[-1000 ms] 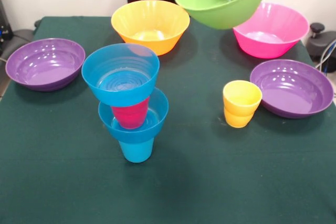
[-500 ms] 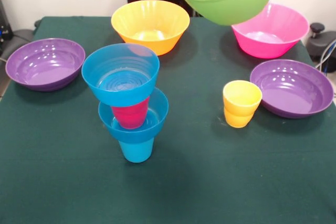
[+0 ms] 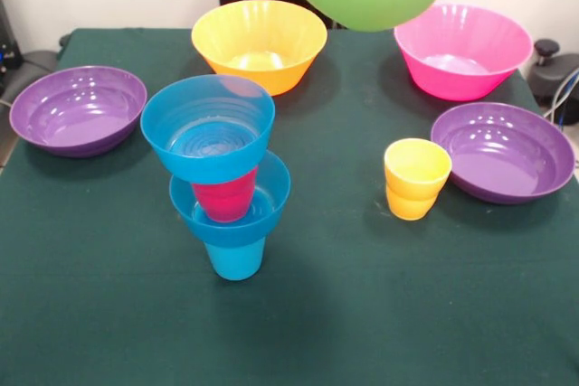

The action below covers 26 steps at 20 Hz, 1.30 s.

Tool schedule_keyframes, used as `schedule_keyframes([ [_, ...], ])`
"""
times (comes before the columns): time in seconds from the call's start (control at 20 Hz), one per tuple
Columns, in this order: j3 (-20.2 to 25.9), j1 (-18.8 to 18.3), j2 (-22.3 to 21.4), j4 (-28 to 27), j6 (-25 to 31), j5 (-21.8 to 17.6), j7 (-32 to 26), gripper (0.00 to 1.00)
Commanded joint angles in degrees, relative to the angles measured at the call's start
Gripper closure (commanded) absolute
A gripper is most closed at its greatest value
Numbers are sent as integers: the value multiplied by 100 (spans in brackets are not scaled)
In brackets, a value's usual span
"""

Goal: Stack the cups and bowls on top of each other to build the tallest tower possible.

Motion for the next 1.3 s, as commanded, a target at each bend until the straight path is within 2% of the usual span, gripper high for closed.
schedule_keyframes([
  [0.05,72,97,408,-661,903,-599,-84,100],
  [0.2,98,101,464,-898,1058,-719,-186,100],
  [0.55,12,97,539,-1030,782,-1058,-599,100],
  [0.7,124,97,776,-1521,962,-1446,-912,100],
  [1.0,311,116,1089,-2098,1029,-2053,-1336,100],
  [1.3,346,66,1100,-2125,914,-2200,-1421,100],
])
